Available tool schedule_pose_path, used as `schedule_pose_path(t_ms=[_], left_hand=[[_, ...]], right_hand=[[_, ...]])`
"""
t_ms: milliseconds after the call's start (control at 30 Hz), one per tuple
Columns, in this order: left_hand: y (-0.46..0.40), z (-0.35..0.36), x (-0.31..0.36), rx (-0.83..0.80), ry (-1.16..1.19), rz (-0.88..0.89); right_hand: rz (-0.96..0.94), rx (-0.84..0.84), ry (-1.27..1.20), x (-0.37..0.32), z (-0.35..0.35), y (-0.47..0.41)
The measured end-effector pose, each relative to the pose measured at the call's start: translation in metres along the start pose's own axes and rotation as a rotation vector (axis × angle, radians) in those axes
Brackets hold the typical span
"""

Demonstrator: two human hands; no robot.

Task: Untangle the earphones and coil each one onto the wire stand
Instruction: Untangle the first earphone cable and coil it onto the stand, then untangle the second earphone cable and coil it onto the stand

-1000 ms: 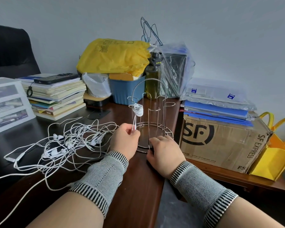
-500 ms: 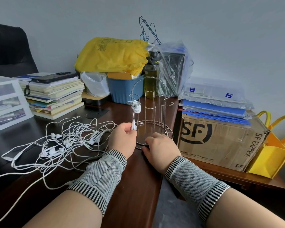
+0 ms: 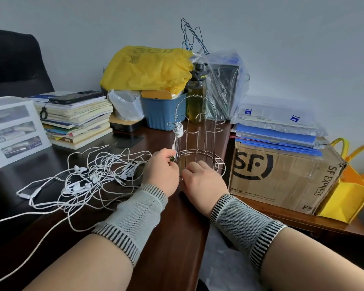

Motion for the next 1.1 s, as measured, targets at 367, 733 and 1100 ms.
schedule_pose_path(t_ms=[367,733,1100], left_hand=[[-0.023,-0.116,-0.047,-0.076,-0.337,-0.063],[-0.016,-0.081,-0.077,-0.219,-0.651,0.022],[-0.013,-0.085,-0.078,-0.2,-0.419,-0.02]], right_hand=[[0.314,-0.028,-0.572,-0.039,0.003,-0.013],[0.194,-0.028,-0.439,-0.058,0.018,-0.034],[0.056,-0.181,-0.258,-0.068,0.027,-0.042]])
Point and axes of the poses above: each hand's wrist, its own y-axis away from the middle knuckle, its own z-axis out of the palm, x = y × z, the point moved 8 cm from there along -y, towards the middle knuckle, and after that the axes turned 10 degrees about y, right-handed, at the moved point
